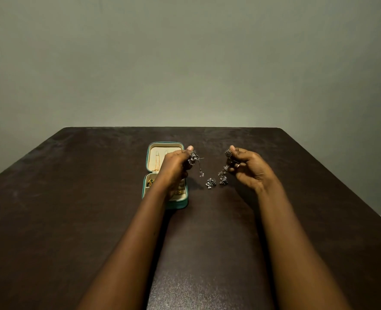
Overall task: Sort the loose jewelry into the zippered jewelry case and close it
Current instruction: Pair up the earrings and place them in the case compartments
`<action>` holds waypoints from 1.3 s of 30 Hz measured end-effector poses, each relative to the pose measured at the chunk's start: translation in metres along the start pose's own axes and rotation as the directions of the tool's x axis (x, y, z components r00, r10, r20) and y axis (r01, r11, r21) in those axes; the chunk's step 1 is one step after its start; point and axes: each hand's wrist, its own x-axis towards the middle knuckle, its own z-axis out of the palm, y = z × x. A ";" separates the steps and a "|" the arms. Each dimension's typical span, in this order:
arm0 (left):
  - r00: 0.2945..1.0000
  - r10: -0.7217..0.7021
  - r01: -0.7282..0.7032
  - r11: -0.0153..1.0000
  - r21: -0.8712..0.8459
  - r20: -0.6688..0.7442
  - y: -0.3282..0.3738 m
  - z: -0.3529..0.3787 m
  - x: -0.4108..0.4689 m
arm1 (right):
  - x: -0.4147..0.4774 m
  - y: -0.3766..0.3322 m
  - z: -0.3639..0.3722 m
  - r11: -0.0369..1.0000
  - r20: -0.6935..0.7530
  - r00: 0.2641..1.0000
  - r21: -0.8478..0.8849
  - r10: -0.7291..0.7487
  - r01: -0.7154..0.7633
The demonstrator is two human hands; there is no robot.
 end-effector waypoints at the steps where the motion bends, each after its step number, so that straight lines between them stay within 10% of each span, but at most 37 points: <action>1: 1.000 -0.008 0.008 1.000 -0.006 -0.006 -0.001 0.000 0.000 | -0.001 0.000 0.001 1.000 0.000 1.000 0.014 -0.003 0.003; 19: 0.996 0.085 -0.084 0.967 0.241 0.007 -0.001 0.001 -0.003 | -0.005 0.005 0.012 1.000 0.015 1.000 0.021 -0.005 0.004; 39: 0.998 0.065 -0.067 0.988 0.139 0.021 -0.006 0.009 0.002 | -0.013 0.006 0.025 0.989 0.087 0.995 -0.134 -0.052 0.064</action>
